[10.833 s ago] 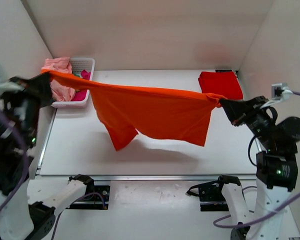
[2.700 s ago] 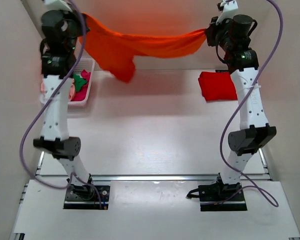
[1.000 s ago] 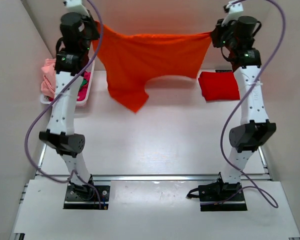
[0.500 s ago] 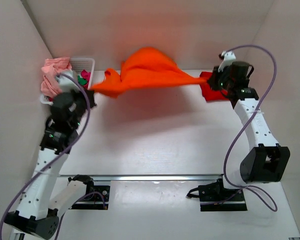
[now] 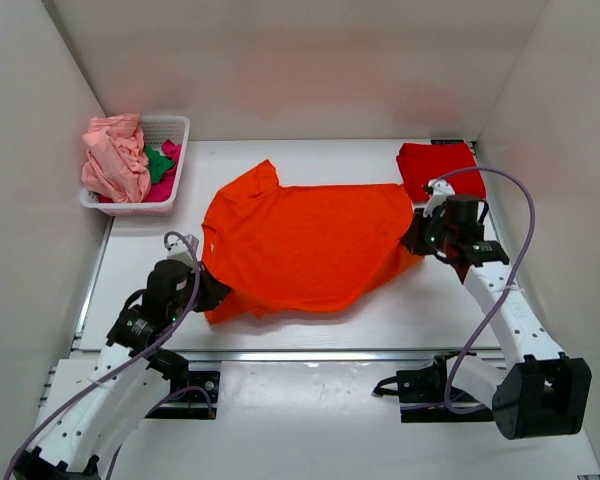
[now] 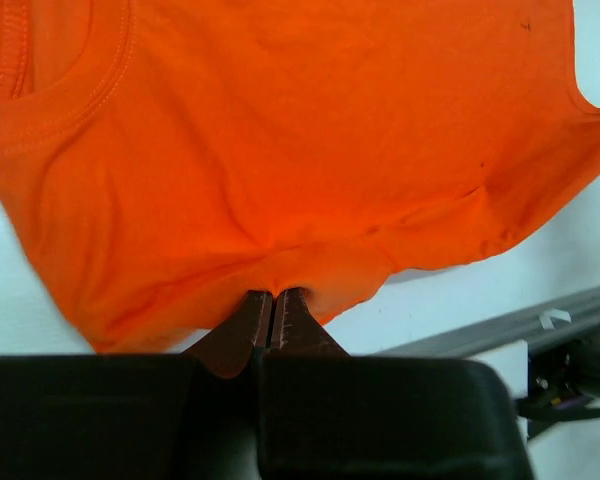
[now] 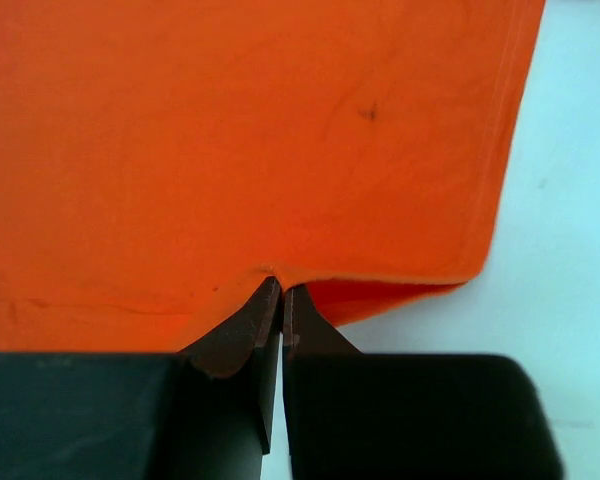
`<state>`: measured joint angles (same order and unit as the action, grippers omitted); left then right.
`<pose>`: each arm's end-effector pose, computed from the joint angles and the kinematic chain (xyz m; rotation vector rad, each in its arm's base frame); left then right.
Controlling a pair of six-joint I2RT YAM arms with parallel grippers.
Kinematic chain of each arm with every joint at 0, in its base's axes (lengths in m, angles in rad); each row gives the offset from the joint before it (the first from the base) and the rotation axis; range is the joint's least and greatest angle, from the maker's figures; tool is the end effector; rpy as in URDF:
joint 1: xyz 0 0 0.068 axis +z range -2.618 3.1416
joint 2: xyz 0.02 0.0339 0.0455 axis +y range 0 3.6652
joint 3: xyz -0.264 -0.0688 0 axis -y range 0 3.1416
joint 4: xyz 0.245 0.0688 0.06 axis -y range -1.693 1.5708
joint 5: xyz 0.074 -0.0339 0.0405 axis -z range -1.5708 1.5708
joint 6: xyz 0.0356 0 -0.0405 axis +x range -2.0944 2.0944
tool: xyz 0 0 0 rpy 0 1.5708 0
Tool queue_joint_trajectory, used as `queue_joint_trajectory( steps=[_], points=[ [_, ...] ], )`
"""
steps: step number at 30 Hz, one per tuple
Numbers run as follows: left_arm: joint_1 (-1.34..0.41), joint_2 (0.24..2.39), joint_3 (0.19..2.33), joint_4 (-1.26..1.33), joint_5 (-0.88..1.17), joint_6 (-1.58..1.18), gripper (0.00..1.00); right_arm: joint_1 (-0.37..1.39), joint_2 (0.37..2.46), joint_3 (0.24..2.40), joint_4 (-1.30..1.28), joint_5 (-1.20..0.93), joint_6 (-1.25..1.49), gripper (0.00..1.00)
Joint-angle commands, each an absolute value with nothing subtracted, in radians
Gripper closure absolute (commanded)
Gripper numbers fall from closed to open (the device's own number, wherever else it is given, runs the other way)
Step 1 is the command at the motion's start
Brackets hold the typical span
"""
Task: Fold and stack the t-shirts
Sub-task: Flatten out the tshirt
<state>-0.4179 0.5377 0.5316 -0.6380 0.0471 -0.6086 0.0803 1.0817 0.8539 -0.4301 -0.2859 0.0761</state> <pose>0.1147 -0.0528 0.2414 -0.1908 2.2770 -0.6074 0.2322 0.0288 0.2835 -0.1617 2.2216 0.4041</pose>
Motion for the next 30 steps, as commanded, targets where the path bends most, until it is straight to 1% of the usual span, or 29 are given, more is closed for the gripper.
queue_joint_trajectory(
  steps=[1, 5, 8, 9, 10, 11, 12, 13, 14, 15, 16, 17, 18, 19, 20, 21, 22, 23, 24, 25, 27, 30],
  points=[
    [-0.431, 0.508, 0.494, -0.676, 0.117, -0.655, 1.00, 0.086, 1.048, 0.784, -0.469, -0.305, 0.133, 1.00],
    [-0.407, 0.483, 0.494, -0.713, 0.143, -0.644, 1.00, 0.074, 1.012, 0.706, -0.518, -0.311, 0.147, 1.00],
    [-0.390, 0.509, 0.534, -0.677, 0.144, -0.611, 1.00, 0.035, 0.996, 0.689, -0.494, -0.351, 0.153, 1.00],
    [-0.382, 0.559, 0.552, -0.648, 0.124, -0.592, 1.00, 0.031, 1.026, 0.701, -0.483, -0.362, 0.153, 1.00],
    [-0.373, 0.646, 0.616, -0.632, 0.100, -0.545, 1.00, 0.023, 1.072, 0.747, -0.459, -0.374, 0.144, 0.99],
    [-0.359, 0.704, 0.706, -0.603, 0.072, -0.478, 1.00, 0.038, 1.113, 0.831, -0.450, -0.347, 0.120, 1.00],
    [-0.336, 0.830, 0.765, -0.585, 0.060, -0.435, 1.00, 0.046, 1.212, 0.957, -0.449, -0.331, 0.108, 1.00],
    [-0.303, 0.965, 0.914, -0.580, 0.039, -0.375, 1.00, 0.058, 1.321, 1.035, -0.454, -0.309, 0.080, 1.00],
    [-0.289, 1.100, 1.095, -0.578, 0.013, -0.312, 1.00, 0.057, 1.413, 1.201, -0.471, -0.302, 0.057, 1.00],
    [-0.269, 1.162, 1.189, -0.586, 0.009, -0.276, 1.00, 0.052, 1.461, 1.368, -0.475, -0.298, 0.054, 1.00],
    [-0.258, 1.277, 1.388, -0.592, -0.049, -0.258, 1.00, 0.054, 1.551, 1.466, -0.488, -0.296, 0.054, 1.00],
    [-0.235, 1.398, 1.616, -0.624, -0.084, -0.229, 1.00, 0.046, 1.631, 1.655, -0.498, -0.292, 0.060, 1.00],
    [-0.218, 1.454, 1.863, -0.670, -0.103, -0.206, 1.00, 0.043, 1.670, 1.854, -0.537, -0.293, 0.060, 1.00],
    [-0.213, 1.582, 1.996, -0.696, -0.126, -0.198, 1.00, 0.037, 1.763, 1.964, -0.561, -0.284, 0.058, 1.00],
    [-0.200, 1.695, 2.258, -0.760, -0.171, -0.180, 1.00, 0.035, 1.843, 2.159, -0.596, -0.278, 0.060, 1.00],
    [-0.166, 1.683, 2.260, -0.667, -0.176, -0.196, 1.00, 0.028, 1.879, 2.330, -0.635, -0.279, 0.063, 1.00],
    [-0.146, 1.640, 2.212, -0.620, -0.152, -0.190, 1.00, 0.015, 1.905, 2.373, -0.632, -0.290, 0.072, 1.00],
    [-0.134, 1.632, 2.245, -0.611, -0.132, -0.211, 1.00, 0.002, 1.860, 2.340, -0.576, -0.337, 0.095, 1.00],
    [-0.150, 1.629, 2.267, -0.623, -0.144, -0.178, 1.00, -0.033, 1.832, 2.256, -0.515, -0.351, 0.112, 1.00],
    [-0.182, 1.594, 2.275, -0.605, -0.190, -0.155, 1.00, -0.038, 1.754, 2.205, -0.484, -0.365, 0.117, 1.00],
    [-0.213, 1.526, 2.250, -0.597, -0.216, -0.121, 1.00, -0.043, 1.637, 1.994, -0.375, -0.356, 0.107, 1.00],
    [-0.230, 1.387, 2.134, -0.606, -0.195, -0.123, 1.00, -0.032, 1.494, 1.834, -0.363, -0.338, 0.075, 1.00]
  ],
)
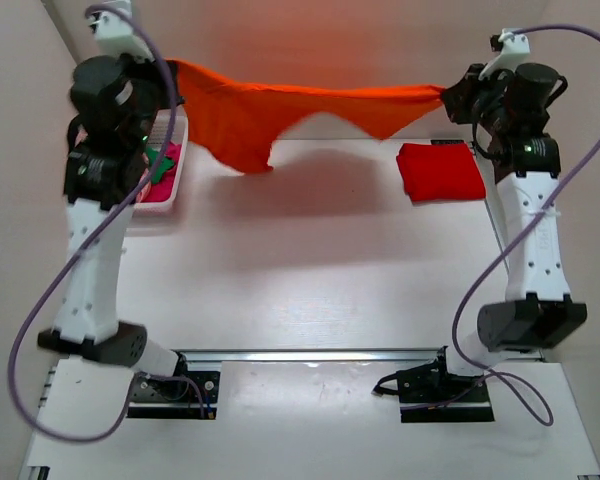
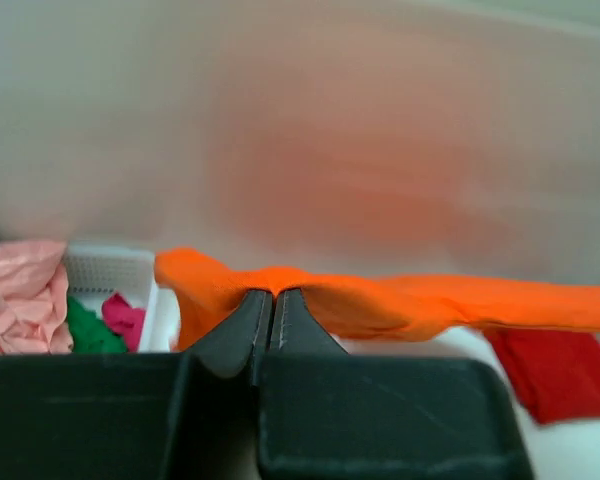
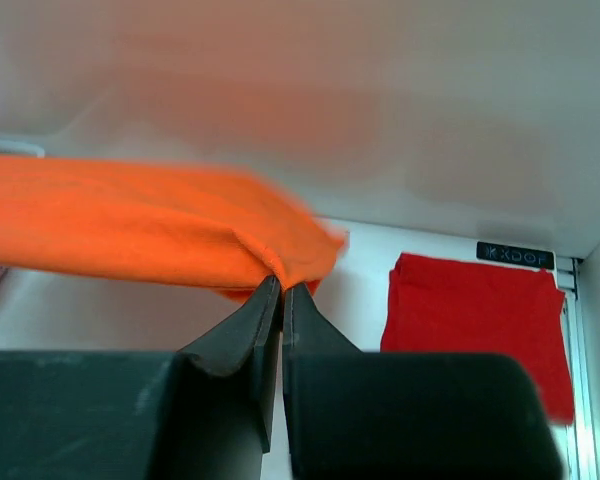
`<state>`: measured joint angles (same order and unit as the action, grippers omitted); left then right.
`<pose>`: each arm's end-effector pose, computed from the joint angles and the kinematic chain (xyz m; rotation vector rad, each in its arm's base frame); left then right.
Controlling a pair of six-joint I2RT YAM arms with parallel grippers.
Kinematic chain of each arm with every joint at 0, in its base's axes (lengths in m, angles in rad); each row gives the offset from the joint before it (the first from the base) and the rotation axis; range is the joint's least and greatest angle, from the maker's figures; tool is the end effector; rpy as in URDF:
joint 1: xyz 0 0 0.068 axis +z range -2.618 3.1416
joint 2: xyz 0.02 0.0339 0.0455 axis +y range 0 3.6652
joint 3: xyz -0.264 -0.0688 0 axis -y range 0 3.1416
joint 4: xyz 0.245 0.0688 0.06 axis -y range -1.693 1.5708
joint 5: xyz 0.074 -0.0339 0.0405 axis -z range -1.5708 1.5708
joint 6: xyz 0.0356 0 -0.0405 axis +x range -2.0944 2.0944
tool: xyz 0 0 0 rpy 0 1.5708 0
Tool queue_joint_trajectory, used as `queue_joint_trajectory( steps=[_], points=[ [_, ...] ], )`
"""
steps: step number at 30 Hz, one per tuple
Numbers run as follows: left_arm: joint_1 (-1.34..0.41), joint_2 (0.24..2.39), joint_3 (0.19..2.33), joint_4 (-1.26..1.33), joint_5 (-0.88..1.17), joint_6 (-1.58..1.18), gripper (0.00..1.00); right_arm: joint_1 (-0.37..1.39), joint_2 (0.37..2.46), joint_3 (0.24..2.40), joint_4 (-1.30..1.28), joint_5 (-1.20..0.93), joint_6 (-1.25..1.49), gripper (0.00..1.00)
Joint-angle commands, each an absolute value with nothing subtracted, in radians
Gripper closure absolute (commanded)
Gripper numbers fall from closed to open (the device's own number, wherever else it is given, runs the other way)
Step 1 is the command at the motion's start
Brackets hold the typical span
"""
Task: Fold and stack the t-shirts
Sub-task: Flatten out the tshirt
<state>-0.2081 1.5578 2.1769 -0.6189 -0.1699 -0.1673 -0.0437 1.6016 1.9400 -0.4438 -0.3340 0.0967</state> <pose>0.2853 -0.0541 0.5685 -0.1015 1.5696 -0.1614 0.3465 -0.0035 0.5040 -0.1348 1.6749 0.3196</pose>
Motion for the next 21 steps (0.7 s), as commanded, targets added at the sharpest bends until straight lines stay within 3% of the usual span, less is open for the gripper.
queue_joint_trajectory(
  steps=[1, 3, 9, 17, 21],
  points=[
    [-0.241, 1.361, 2.099, -0.601, -0.195, -0.121, 1.00, -0.035, 1.476, 1.803, -0.368, -0.331, 0.069, 1.00],
    [-0.232, 1.229, 1.926, -0.577, -0.186, -0.127, 1.00, -0.031, 1.381, 1.679, -0.376, -0.321, 0.045, 0.99],
    [-0.216, 1.002, 1.717, -0.578, -0.215, -0.153, 1.00, -0.005, 1.182, 1.432, -0.361, -0.285, 0.021, 1.00],
    [-0.261, 1.064, 1.920, -0.598, -0.224, -0.124, 1.00, -0.008, 1.108, 1.540, -0.371, -0.287, 0.046, 1.00],
    [-0.259, 1.156, 1.974, -0.594, -0.187, -0.127, 1.00, -0.031, 1.169, 1.623, -0.347, -0.342, 0.066, 1.00]
  ],
)
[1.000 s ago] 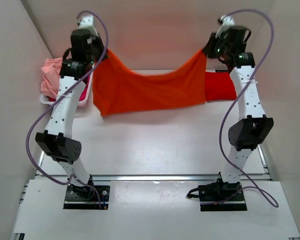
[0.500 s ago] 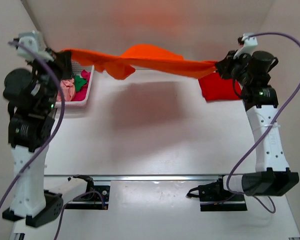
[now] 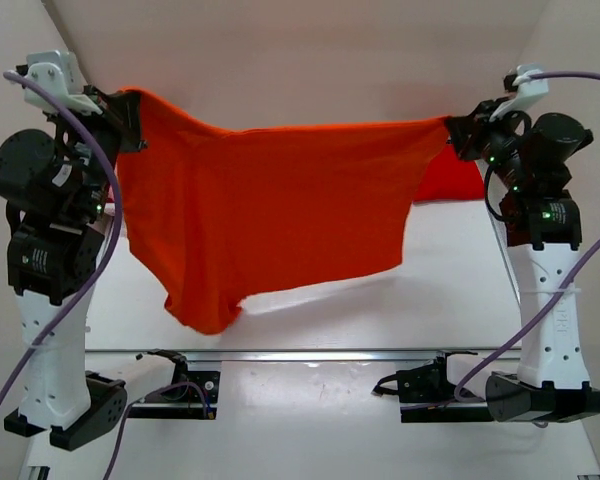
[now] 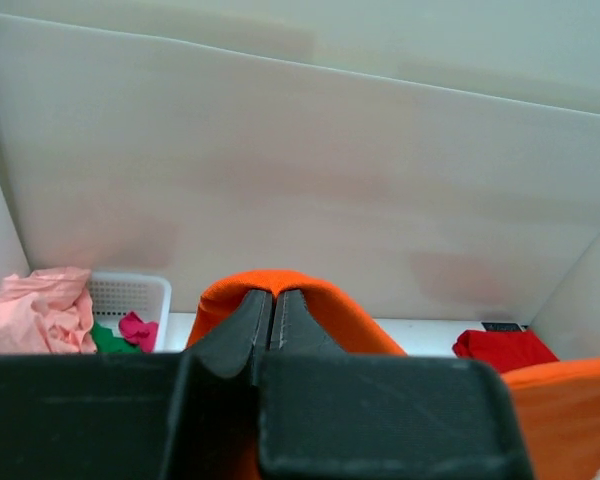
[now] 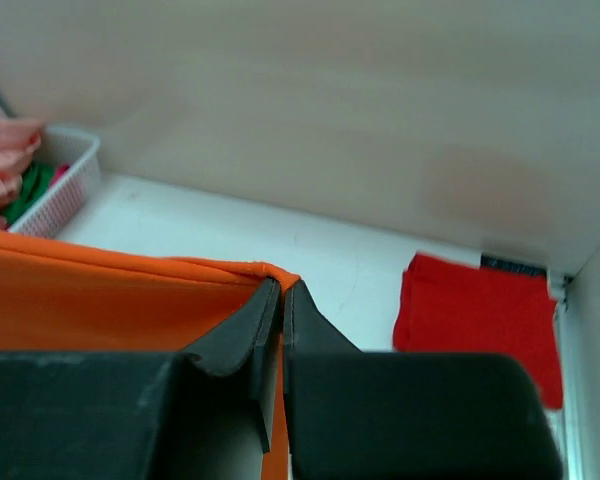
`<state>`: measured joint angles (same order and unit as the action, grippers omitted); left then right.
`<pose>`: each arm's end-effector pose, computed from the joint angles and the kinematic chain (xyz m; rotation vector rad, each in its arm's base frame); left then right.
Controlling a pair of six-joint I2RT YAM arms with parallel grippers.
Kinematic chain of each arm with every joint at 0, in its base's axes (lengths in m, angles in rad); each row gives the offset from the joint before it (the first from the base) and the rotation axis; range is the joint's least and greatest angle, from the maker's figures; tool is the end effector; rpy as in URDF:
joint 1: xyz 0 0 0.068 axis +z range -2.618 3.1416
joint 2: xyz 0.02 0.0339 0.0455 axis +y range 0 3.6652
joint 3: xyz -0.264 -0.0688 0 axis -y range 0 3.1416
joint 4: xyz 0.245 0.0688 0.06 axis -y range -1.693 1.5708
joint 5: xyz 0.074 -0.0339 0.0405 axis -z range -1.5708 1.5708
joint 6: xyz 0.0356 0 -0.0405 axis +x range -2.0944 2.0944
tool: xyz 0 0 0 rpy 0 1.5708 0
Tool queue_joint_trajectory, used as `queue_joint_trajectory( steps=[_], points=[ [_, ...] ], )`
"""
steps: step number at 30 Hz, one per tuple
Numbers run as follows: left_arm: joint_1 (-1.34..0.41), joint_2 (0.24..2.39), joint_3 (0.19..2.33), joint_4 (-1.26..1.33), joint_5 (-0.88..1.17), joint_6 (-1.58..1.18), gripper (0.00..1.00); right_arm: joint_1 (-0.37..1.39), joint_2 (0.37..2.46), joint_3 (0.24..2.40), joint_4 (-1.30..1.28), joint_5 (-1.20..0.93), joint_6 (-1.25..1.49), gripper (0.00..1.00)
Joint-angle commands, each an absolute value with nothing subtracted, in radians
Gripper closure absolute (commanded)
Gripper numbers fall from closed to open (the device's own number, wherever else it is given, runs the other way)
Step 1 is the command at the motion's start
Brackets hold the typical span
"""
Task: Fold and stack the t-shirts
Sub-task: Flatten out the tshirt
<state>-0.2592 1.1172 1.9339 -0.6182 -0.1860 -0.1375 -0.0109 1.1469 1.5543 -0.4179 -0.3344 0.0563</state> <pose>0.1323 -0.0283 0.5920 -0.0724 1.3768 -0.2044 0.2203 0.0093 0.5052 -0.2089 1.5749 0.2996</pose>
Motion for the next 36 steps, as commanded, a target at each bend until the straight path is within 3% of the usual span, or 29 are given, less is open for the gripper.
queue_joint_trajectory(
  steps=[1, 6, 10, 13, 18, 20, 24, 29, 36],
  points=[
    [-0.259, 1.187, 1.989, -0.592, -0.160, -0.135, 1.00, -0.029, 1.199, 1.646, -0.350, -0.345, 0.060, 1.00],
    [-0.247, 1.299, 1.944, -0.543, -0.124, -0.135, 1.00, -0.012, 1.337, 1.716, -0.318, -0.347, 0.042, 1.00],
    [-0.244, 1.463, 2.063, -0.541, -0.149, -0.095, 1.00, -0.006, 1.462, 1.766, -0.264, -0.324, 0.018, 0.99],
    [-0.238, 1.598, 2.250, -0.546, -0.173, -0.045, 1.00, -0.008, 1.563, 1.879, -0.265, -0.322, 0.008, 1.00],
    [-0.222, 1.609, 2.333, -0.479, -0.173, -0.051, 1.00, -0.011, 1.750, 2.279, -0.399, -0.298, -0.047, 1.00],
    [-0.225, 1.585, 2.342, -0.469, -0.166, -0.046, 1.00, -0.029, 1.729, 2.264, -0.373, -0.313, -0.037, 1.00],
    [-0.233, 1.525, 2.312, -0.459, -0.185, -0.034, 1.00, -0.057, 1.665, 2.168, -0.350, -0.319, -0.037, 1.00],
    [-0.268, 1.479, 2.254, -0.488, -0.192, -0.020, 1.00, -0.052, 1.530, 1.863, -0.307, -0.298, -0.057, 1.00],
    [-0.302, 1.039, 1.459, -0.434, -0.147, -0.142, 1.00, -0.087, 1.292, 1.296, -0.161, -0.322, -0.028, 1.00]
  ],
)
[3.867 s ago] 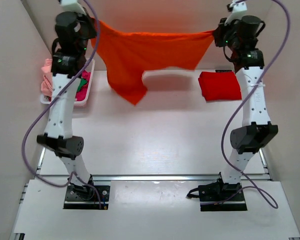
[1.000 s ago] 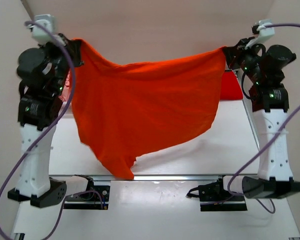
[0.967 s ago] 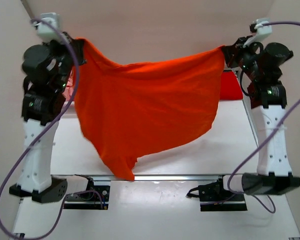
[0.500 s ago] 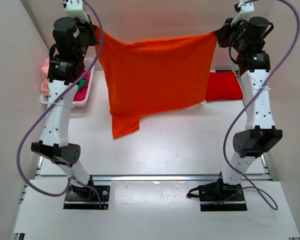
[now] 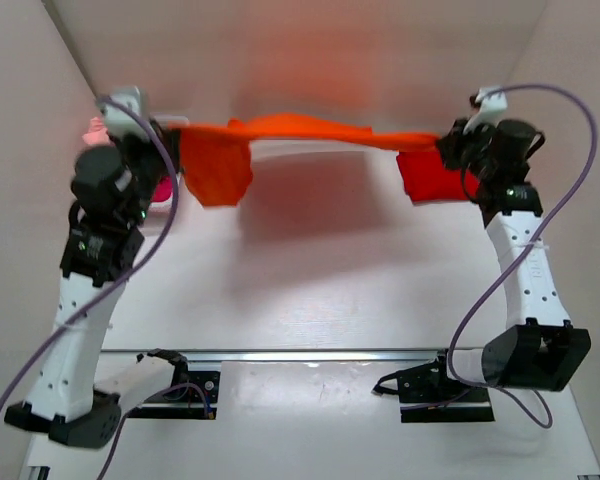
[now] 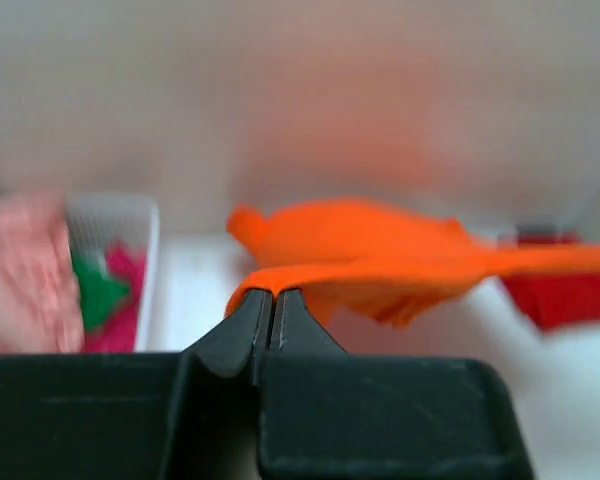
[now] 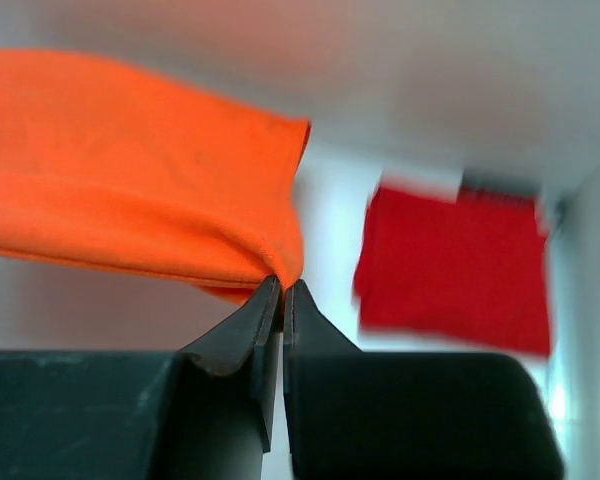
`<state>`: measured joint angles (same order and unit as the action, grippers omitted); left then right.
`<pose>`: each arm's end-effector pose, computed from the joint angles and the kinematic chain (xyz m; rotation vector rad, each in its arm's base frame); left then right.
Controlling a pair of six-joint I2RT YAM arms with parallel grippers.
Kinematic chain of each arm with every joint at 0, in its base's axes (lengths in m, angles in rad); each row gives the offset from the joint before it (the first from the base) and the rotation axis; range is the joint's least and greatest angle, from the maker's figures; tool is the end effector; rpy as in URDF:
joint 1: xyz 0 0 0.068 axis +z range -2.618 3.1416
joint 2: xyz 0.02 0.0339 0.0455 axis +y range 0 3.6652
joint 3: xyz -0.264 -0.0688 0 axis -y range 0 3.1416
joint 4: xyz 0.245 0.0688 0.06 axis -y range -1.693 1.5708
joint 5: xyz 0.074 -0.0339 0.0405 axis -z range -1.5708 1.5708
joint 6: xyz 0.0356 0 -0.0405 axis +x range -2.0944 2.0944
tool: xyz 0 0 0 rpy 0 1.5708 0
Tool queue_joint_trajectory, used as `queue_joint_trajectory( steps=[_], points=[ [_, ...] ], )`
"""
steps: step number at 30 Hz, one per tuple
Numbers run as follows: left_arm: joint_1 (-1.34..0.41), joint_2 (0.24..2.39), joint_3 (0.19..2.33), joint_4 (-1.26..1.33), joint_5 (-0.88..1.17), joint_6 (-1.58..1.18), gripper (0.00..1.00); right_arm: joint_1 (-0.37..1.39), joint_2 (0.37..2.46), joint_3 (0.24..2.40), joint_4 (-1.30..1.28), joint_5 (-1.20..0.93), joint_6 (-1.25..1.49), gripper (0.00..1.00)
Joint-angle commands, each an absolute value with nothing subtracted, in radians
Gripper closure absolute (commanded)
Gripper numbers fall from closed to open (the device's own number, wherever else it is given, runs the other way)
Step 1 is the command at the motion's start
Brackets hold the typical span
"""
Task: Fold and stack the t-shirts
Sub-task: Flatten out the tshirt
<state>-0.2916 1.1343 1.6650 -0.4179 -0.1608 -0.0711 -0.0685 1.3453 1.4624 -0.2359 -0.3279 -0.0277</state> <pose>0.1911 -0.0514 0.5408 0.0296 1.4616 -0.1786 0.3043 -0.0094 0.4463 -0.2111 1.6741 0.2046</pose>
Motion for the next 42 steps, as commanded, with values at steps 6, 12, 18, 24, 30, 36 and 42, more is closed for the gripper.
queue_joint_trajectory(
  steps=[6, 12, 18, 24, 30, 36, 42],
  points=[
    [-0.354, 0.658, 0.929, -0.586, -0.020, -0.336, 1.00, -0.028, 1.082, 0.972, -0.244, -0.270, -0.049, 1.00],
    [-0.364, 0.552, 0.779, -0.707, 0.021, -0.354, 1.00, -0.055, 0.973, 0.847, -0.344, -0.268, -0.046, 1.00],
    [-0.359, 0.612, 0.986, -0.697, -0.050, -0.308, 1.00, -0.057, 0.910, 0.946, -0.374, -0.298, -0.009, 1.00],
    [-0.376, 0.757, 1.395, -0.681, -0.189, -0.201, 1.00, -0.041, 0.870, 1.170, -0.374, -0.285, -0.006, 1.00],
    [-0.397, 0.893, 1.722, -0.686, -0.225, -0.143, 1.00, -0.057, 0.879, 1.367, -0.429, -0.284, -0.006, 1.00],
    [-0.426, 0.988, 1.959, -0.689, -0.262, -0.107, 1.00, -0.015, 0.936, 1.577, -0.472, -0.259, -0.038, 1.00],
    [-0.422, 1.093, 2.040, -0.647, -0.232, -0.087, 1.00, 0.017, 1.040, 1.657, -0.456, -0.255, -0.061, 1.00]
  ],
)
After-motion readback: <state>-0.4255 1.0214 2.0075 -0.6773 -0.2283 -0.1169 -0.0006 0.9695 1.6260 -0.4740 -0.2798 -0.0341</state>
